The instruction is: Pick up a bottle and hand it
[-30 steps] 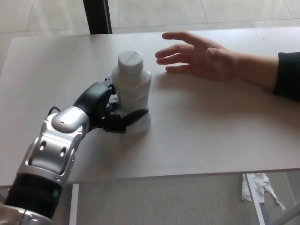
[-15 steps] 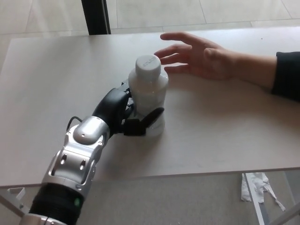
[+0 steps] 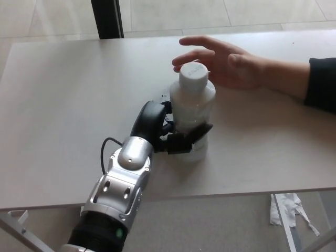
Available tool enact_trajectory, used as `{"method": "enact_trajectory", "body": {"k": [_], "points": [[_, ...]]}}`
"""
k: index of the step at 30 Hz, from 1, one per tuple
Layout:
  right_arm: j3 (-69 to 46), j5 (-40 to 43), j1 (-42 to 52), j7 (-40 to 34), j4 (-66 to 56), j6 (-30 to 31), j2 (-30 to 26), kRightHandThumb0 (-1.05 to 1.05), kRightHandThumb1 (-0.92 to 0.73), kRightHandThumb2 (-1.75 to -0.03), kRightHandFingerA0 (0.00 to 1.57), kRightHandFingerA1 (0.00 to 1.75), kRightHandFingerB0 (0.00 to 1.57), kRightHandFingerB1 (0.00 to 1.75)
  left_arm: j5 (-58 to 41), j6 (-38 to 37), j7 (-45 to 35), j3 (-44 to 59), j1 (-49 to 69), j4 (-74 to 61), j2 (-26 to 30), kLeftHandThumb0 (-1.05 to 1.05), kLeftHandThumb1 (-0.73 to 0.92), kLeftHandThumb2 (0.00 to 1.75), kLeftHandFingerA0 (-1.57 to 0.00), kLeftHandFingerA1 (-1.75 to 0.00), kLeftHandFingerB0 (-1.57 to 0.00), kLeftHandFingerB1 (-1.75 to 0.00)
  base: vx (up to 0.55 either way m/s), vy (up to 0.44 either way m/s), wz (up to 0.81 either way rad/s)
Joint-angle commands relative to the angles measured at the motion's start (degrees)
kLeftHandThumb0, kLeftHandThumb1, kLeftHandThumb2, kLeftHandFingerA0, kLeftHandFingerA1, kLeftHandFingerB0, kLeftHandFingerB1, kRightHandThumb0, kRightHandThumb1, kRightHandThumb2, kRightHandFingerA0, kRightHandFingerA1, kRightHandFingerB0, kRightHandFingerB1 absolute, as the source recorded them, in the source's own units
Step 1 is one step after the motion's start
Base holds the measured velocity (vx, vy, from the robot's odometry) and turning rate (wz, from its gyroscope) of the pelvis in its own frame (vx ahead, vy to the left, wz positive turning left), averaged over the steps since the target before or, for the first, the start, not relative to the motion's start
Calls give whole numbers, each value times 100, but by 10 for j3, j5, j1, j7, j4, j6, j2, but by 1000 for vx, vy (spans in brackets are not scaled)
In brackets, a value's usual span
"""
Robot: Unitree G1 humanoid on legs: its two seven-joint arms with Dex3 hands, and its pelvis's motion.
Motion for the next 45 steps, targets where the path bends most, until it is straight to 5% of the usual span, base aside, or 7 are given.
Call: {"method": "enact_trajectory", "body": {"k": [1,9,14,29,33,37,45], "points": [[-14,15,-16,-21,-5,-25,7,-47,-46,-86,62,76,33,54,88,-98,283,24,19,65,-36,-18,76,90,-77,-175,-65,-158,0,0,0],[-20,21,-13,-20,-3,-26,8,-39,-63,-59,65,73,41,43,88,-111,310,37,14,74,-32,-20,76,83,-71,-175,-67,-131,0,0,0],[-21,22,-13,-22,-4,-21,7,-38,-64,-59,67,73,41,41,84,-159,304,43,-4,81,-12,-14,59,103,-78,-175,-64,-169,0,0,0],[-8,5,-28,-18,-2,-9,-1,-43,-58,-57,60,73,38,43,74,-16,244,69,-262,92,49,-22,63,83,-77,-138,-78,-104,0,0,0],[-7,6,-31,-17,-5,-8,0,-42,-58,-58,64,76,39,44,63,-26,255,77,-290,118,33,-19,62,84,-79,-166,-77,-105,0,0,0],[-2,1,-34,-19,-5,-11,1,-41,-59,-58,60,75,41,44,57,-19,270,80,-320,151,11,-24,66,72,-85,-119,-74,-67,0,0,0],[9,4,-49,-21,-13,4,12,-39,-57,-57,62,72,44,40,49,-36,254,77,-332,225,-31,-17,67,79,-86,-128,-77,-82,0,0,0]]}}
